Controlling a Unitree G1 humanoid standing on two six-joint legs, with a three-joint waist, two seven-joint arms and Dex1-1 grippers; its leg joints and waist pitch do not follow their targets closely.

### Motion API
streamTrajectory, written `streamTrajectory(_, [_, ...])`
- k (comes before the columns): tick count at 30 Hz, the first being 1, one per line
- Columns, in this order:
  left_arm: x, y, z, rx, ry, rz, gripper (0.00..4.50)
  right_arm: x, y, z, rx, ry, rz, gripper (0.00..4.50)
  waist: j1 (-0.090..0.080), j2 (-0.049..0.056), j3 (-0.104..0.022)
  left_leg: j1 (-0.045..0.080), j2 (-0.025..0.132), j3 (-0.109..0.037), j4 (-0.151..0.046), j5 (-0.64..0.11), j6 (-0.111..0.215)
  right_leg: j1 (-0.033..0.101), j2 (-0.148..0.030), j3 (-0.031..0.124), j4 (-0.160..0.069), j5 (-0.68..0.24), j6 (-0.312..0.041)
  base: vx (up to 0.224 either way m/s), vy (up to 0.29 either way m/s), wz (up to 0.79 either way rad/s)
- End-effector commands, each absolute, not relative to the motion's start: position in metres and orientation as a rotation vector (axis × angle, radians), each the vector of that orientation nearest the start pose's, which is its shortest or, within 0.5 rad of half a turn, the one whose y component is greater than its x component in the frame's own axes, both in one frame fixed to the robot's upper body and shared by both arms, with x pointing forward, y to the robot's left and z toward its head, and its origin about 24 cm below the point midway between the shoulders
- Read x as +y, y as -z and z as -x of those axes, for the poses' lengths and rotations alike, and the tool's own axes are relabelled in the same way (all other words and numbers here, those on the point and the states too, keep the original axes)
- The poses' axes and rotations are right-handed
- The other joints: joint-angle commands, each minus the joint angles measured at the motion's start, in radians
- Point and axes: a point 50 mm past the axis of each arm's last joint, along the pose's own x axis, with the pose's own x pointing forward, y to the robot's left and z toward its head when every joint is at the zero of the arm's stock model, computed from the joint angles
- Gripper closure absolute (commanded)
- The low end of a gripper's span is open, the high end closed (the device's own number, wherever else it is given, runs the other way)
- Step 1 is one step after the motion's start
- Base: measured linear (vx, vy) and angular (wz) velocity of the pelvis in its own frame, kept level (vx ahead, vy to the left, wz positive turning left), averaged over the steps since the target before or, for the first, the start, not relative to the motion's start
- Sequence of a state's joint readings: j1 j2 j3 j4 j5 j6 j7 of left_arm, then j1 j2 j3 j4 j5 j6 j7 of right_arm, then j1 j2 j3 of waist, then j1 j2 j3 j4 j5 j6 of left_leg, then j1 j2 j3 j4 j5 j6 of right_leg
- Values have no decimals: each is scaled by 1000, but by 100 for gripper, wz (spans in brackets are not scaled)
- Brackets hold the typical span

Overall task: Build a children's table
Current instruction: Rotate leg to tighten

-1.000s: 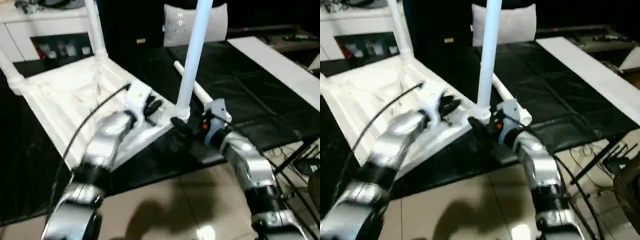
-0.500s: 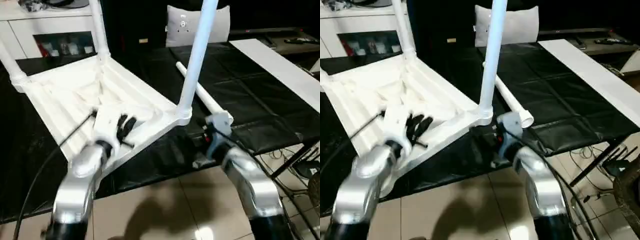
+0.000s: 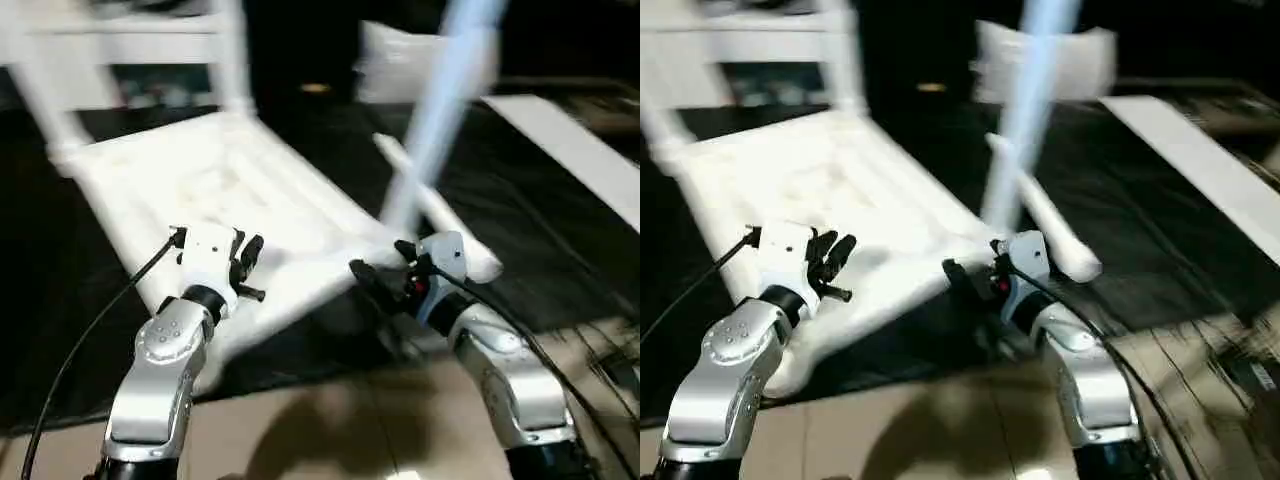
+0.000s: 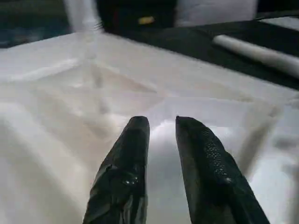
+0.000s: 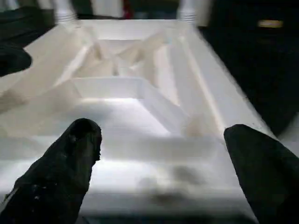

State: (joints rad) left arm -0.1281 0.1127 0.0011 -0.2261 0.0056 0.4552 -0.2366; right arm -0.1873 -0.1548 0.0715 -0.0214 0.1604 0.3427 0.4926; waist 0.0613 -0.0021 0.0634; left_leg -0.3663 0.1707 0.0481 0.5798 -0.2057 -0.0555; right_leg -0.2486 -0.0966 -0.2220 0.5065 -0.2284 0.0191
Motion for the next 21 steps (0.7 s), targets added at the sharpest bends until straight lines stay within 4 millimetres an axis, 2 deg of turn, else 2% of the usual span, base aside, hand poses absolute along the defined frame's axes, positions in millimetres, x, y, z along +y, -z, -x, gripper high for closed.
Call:
streamTrajectory(1, [148, -86, -270, 111, 251, -134, 338, -125, -65, -275, 145, -640, 10, 0, -15, 30, -68, 26, -21, -26, -70, -28, 305, 63, 24, 23, -20, -239, -156, 201, 46, 57])
streamTrajectory(2, [148, -86, -270, 114, 248, -135, 338, -125, -65, -275, 147, -644, 14, 0, -24, 33, -78, 86, -21, -63, -64, 53, 379, 26, 52, 25, 11, -197, -149, 228, 0, 60])
streamTrajectory(3, [148, -86, -270, 114, 248, -135, 338, -125, -65, -275, 147, -644, 14, 0, -46, 36, -72, 168, 10, -159, -57, 132, 558, -76, 71, 51, 104, -241, -119, 228, 0, 60])
streamTrajectory(4, [149, -86, -270, 118, 245, -125, 338, -123, -64, -270, 146, -695, 4, 0, -60, 20, -82, 207, 61, -241, -55, 262, 676, -149, 44, 115, 175, -261, -67, 197, -45, 66])
streamTrajectory(5, [149, -86, -270, 119, 245, -125, 338, -123, -64, -270, 146, -696, 3, 0, -68, 15, -86, 235, 120, -199, -22, 396, 652, -201, 6, 164, 182, -202, -53, 102, -86, 54])
streamTrajectory(6, [150, -85, -269, 132, 241, -135, 338, -122, -64, -266, 151, -731, -11, 0, -61, -11, -73, 173, 118, -161, -32, 487, 588, -192, -37, 233, 174, -28, -16, 102, -86, 54])
streamTrajectory(7, [150, -84, -269, 132, 242, -131, 338, -123, -64, -266, 150, -736, -11, 0, -29, -59, -70, 84, 0, -78, 23, 386, 410, -141, -77, 308, 69, 193, 11, -74, -124, 29])
streamTrajectory(8, [150, -84, -269, 131, 242, -128, 338, -123, -64, -266, 149, -738, -8, 0, -13, -94, -70, 7, -72, -34, 60, 255, 346, -64, -77, 347, 51, 240, 54, -52, -108, 19])
streamTrajectory(9, [151, -84, -269, 129, 244, -127, 338, -123, -64, -266, 149, -740, -5, 0, 7, -74, -68, -33, -74, -6, 73, 99, 207, -17, -111, 353, 70, 495, 76, -52, -108, 19])
streamTrajectory(10, [151, -84, -269, 132, 248, -126, 338, -123, -63, -266, 150, -740, -4, 0, 10, -74, -75, -18, -72, 14, 36, 177, 73, -27, -55, 271, 109, 789, 110, 48, -99, 1])
streamTrajectory(11, [151, -84, -269, 135, 250, -127, 338, -123, -63, -266, 152, -740, -4, 0, 10, -59, -71, -12, -66, 27, 16, 143, 21, -35, -28, 254, 104, 844, 105, 16, -94, -8])
streamTrajectory(12, [152, -84, -269, 136, 264, -130, 338, -123, -63, -265, 157, -737, -8, 0, 7, -44, -70, -8, -52, 24, 9, 111, 7, -34, -27, 250, 104, 802, 94, 16, -94, -8])
streamTrajectory(13, [152, -84, -268, 144, 280, -130, 338, -124, -63, -265, 163, -735, -9, 0, 6, -20, -80, 1, -10, 16, -6, 64, 9, -33, -34, 249, 103, 676, 38, 0, 0, 0])
streamTrajectory(14, [152, -83, -268, 151, 293, -135, 338, -124, -62, -265, 169, -732, -7, 0, -3, -10, -72, 8, 24, 4, -29, 17, -11, -41, -24, 232, 95, 479, -39, 0, 0, 0])
streamTrajectory(15, [152, -83, -268, 156, 307, -143, 338, -125, -62, -265, 173, -733, -3, 0, -7, -8, -60, 25, 48, -2, -42, -99, -17, -53, -29, 230, 75, 228, -125, 0, 0, 0])
streamTrajectory(16, [154, -82, -268, 173, 334, -153, 338, -126, -61, -263, 183, -741, 0, 0, -5, -5, -61, 35, 54, 3, -42, -136, -15, -60, -33, 231, 69, 145, -170, 0, 0, 0])
streamTrajectory(17, [154, -82, -268, 173, 334, -153, 338, -126, -61, -263, 183, -741, 0, 0, -6, -3, -50, 33, 54, 14, -51, -206, -8, -65, -35, 235, 57, 5, -229, -56, 22, 14])
streamTrajectory(18, [158, -82, -269, 201, 380, -164, 319, -131, -61, -262, 213, -762, 35, 0, -6, -7, -36, 34, 51, 26, -60, -317, -10, -73, -36, 237, 40, -184, -241, -56, 22, 14])
streamTrajectory(19, [159, -82, -269, 205, 387, -166, 319, -132, -61, -262, 217, -764, 39, 0, -2, -9, -36, 41, 49, 32, -58, -356, -15, -78, -39, 238, 32, -274, -231, -79, 32, 12])
streamTrajectory(20, [162, -83, -270, 215, 402, -170, 319, -134, -61, -261, 228, -769, 48, 0, 0, -11, -35, 44, 47, 38, -56, -371, -17, -81, -44, 243, 27, -332, -223, -75, 30, 8])
streamTrajectory(21, [166, -85, -273, 227, 409, -189, 319, -136, -61, -261, 242, -774, 63, 0, 4, -8, -31, 43, 46, 42, -60, -396, -26, -90, -42, 243, 20, -421, -198, -75, 30, 8])
